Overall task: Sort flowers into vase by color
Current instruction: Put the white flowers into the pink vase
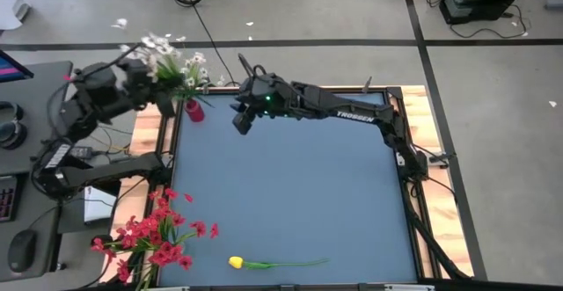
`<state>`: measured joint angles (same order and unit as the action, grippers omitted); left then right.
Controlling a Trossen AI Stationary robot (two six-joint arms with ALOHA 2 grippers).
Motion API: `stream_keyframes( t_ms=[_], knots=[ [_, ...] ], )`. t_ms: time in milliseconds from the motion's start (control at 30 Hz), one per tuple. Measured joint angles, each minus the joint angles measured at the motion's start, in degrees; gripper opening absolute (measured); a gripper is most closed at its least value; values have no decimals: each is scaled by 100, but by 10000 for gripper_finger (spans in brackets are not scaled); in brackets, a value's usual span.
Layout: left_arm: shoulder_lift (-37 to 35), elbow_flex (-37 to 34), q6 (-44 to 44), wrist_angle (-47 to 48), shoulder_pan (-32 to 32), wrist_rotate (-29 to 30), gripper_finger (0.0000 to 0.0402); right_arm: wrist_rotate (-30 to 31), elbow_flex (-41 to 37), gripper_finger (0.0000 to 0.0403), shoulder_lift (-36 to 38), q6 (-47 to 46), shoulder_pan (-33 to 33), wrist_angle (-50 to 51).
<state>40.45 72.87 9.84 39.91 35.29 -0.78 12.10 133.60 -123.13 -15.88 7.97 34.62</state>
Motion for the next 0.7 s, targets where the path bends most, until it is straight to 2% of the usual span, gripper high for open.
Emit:
stream_keyframes(
  t_ms=[233, 333, 500, 700],
  knots=[
    [33, 1106, -347, 1184, 0, 1996, 10, -563, 0, 138, 0, 93, 188, 499],
    [100, 1260, -204, 1504, 2, 2718, 10, -912, 0, 138, 0, 195, 279, 511],
    [299, 1079, 56, 1565, 2, 3288, 10, -1404, 0, 137, 0, 476, 387, 772],
    [449, 714, 284, 1466, 4, 3566, 10, -1939, 0, 137, -2, 769, 508, 1516]
  ],
)
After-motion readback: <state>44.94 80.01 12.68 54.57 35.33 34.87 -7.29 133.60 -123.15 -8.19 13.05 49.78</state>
